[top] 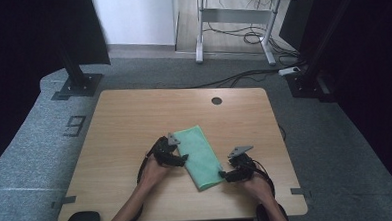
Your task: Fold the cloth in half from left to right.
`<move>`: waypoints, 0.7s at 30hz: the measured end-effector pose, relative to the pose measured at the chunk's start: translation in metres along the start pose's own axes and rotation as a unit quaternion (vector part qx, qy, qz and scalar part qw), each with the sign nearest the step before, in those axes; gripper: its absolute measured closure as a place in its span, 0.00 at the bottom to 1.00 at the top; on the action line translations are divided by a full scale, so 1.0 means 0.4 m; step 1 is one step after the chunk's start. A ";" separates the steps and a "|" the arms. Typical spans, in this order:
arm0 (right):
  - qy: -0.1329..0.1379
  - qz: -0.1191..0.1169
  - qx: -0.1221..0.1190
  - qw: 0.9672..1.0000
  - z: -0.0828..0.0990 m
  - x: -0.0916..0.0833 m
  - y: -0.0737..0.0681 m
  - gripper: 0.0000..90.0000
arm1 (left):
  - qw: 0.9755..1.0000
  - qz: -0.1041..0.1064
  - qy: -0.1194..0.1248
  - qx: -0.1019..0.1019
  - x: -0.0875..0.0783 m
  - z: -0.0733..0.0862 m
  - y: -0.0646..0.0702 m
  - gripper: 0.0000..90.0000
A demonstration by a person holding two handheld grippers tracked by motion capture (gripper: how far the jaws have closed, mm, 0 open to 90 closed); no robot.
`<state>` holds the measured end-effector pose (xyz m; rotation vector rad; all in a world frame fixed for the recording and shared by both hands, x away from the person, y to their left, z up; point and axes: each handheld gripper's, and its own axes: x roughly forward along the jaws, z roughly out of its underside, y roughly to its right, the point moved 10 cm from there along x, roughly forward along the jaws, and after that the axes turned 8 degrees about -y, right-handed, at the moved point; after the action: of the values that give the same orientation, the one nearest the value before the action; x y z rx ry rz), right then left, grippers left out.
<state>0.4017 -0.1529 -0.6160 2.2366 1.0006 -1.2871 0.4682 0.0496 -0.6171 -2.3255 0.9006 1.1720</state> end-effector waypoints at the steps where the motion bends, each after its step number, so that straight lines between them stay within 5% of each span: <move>1: 0.001 0.000 0.000 1.000 -0.001 0.001 -0.003 0.33 | 1.000 -0.001 0.001 -0.004 0.001 -0.001 -0.003 0.16; 21: 0.027 0.004 -0.014 1.000 -0.088 0.063 -0.121 0.24 | 0.999 -0.018 -0.010 -0.042 -0.009 0.025 -0.134 0.15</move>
<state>0.3953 -0.0883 -0.6180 2.2625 1.0222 -1.2071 0.4980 0.0952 -0.6174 -2.3811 0.8136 1.2391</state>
